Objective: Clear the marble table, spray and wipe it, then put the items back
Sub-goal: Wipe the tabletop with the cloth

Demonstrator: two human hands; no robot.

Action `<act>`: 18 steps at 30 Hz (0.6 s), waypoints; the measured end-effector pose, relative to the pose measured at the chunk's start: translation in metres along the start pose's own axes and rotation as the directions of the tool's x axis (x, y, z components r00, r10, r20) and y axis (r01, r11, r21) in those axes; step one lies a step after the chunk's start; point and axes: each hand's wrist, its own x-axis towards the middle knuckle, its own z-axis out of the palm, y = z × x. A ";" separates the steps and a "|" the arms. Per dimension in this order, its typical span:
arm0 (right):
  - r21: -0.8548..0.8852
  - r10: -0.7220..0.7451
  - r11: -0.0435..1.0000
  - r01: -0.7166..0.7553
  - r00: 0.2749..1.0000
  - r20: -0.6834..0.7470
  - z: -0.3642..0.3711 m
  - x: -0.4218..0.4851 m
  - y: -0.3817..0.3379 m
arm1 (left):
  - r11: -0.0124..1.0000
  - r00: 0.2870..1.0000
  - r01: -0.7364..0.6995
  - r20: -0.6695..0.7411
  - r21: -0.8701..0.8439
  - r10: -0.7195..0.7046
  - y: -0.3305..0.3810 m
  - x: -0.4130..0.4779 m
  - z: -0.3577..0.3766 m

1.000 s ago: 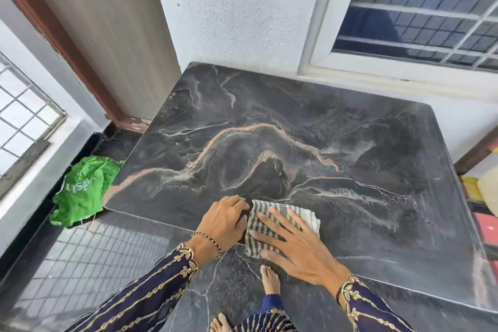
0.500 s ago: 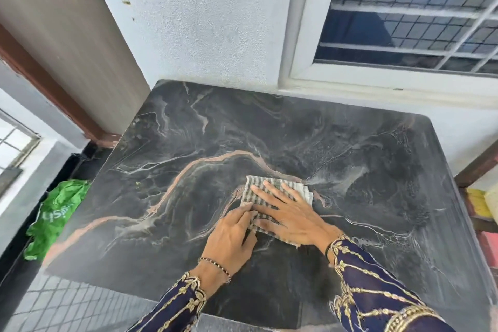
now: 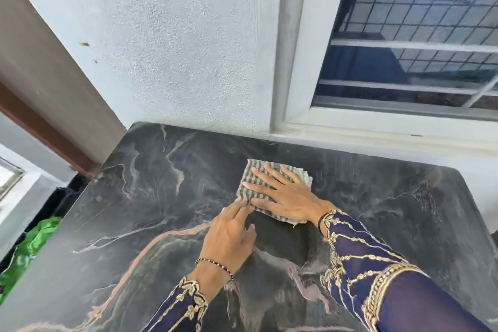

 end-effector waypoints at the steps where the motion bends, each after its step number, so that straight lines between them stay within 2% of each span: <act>1: 0.002 0.013 1.000 -0.013 1.000 -0.006 -0.006 0.009 0.006 | 1.000 1.000 0.003 -0.011 0.007 -0.003 -0.001 0.005 0.001; 8: -0.003 0.113 0.994 -0.114 0.993 -0.027 -0.032 0.054 0.035 | 0.999 0.998 0.023 -0.064 0.042 -0.020 -0.011 0.009 0.008; 18: 0.056 0.257 0.966 -0.252 0.956 -0.140 -0.011 0.008 0.054 | 0.999 0.998 0.033 -0.061 0.033 -0.031 0.011 -0.004 0.018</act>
